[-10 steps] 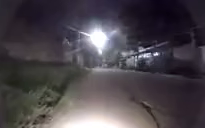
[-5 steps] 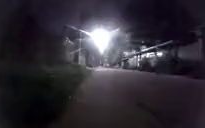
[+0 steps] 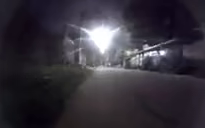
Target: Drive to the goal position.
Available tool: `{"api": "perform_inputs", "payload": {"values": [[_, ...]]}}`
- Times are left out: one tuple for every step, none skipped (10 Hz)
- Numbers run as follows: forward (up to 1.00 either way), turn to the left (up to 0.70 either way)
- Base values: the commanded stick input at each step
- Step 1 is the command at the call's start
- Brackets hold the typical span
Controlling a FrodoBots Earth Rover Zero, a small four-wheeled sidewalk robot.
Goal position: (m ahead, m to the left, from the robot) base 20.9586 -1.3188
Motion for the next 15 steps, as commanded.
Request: {"api": "perform_inputs", "payload": {"values": [[0.7,0.0],[0.7,0.0],[0.7,0.0],[0.7,0.0],[0.7,0.0],[0.7,-0.16],[0.7,-0.35],[0.7,-0.35],[0.7,-0.14],[0.7,0.0],[0.7,0.0],[0.7,0.0],[0.7,0.0],[0.7,0.0],[0.7,0.0]]}}
